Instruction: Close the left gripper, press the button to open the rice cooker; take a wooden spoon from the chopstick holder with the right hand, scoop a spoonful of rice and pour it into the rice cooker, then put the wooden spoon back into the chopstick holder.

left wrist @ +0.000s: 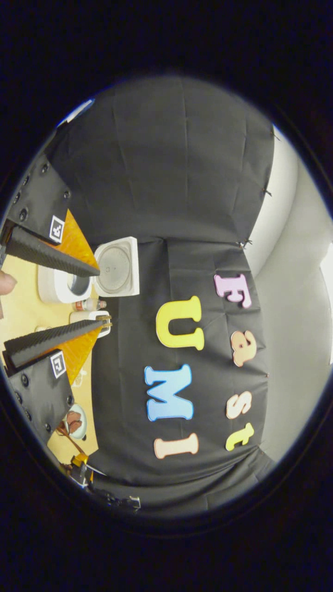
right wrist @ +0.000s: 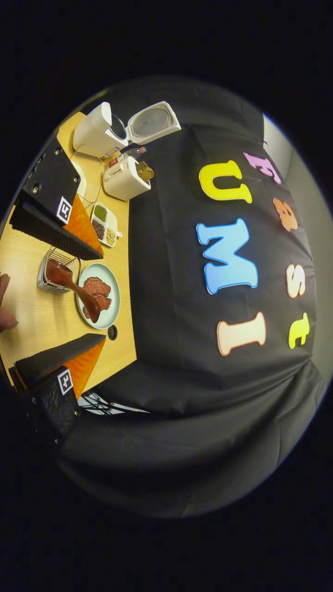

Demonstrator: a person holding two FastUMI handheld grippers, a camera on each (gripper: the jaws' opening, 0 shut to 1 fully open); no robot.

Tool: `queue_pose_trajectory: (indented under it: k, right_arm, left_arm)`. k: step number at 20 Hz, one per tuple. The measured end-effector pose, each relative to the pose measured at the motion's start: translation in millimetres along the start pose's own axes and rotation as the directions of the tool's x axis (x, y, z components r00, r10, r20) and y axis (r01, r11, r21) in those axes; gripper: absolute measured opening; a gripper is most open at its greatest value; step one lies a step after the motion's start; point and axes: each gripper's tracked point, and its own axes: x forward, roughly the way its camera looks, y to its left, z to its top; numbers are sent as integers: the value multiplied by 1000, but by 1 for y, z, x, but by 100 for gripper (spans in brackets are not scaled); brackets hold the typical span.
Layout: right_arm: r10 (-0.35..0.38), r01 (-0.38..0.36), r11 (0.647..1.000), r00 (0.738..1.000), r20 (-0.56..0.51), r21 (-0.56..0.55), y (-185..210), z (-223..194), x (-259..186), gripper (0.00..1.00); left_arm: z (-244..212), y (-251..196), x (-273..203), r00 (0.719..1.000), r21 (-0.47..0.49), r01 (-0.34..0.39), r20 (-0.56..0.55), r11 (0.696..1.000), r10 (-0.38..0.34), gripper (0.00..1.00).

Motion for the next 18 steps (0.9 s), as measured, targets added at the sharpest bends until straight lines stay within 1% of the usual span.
queue_pose_trajectory:
  k: [3,5,7,9,10,13,14,15,16,17,18]
  right_arm:
    - [9,-6,998,998,-59,57,-1,-32,33,99]
    - [18,-8,994,996,-90,112,1,-44,46,100]
    - [28,-10,988,992,-120,153,6,-56,63,100]
    - [35,-9,984,989,-141,177,11,-64,75,100]
    - [36,-7,982,988,-147,189,12,-65,79,95]
    - [33,6,976,985,-171,220,12,-70,88,86]
    - [29,12,974,984,-178,226,11,-71,92,77]
    - [23,19,972,984,-177,235,10,-70,94,64]
    - [10,34,969,985,-174,243,8,-68,94,61]
    - [14,31,965,985,-171,261,10,-68,101,54]
    - [26,24,960,985,-171,280,15,-69,102,37]
  left_arm:
    - [-1,-15,-6,1000,28,29,3,999,-29,71]
    - [-1,-17,-8,999,44,36,-1,998,-36,71]
    - [-9,-18,-9,999,54,39,-20,998,-38,71]
    - [-20,-26,-11,996,48,71,-54,996,-68,71]
    - [-24,-25,-10,995,44,74,-66,996,-71,71]
    - [-32,-30,-13,992,37,83,-97,996,-80,72]
    - [-32,-30,-13,991,44,88,-100,995,-83,72]
    - [-35,-32,-14,990,54,92,-108,994,-86,72]
    - [-37,-33,-15,989,59,96,-115,994,-89,72]
    - [-38,-34,-17,989,62,99,-116,993,-92,72]
    - [-37,-35,-19,989,64,101,-118,993,-93,72]
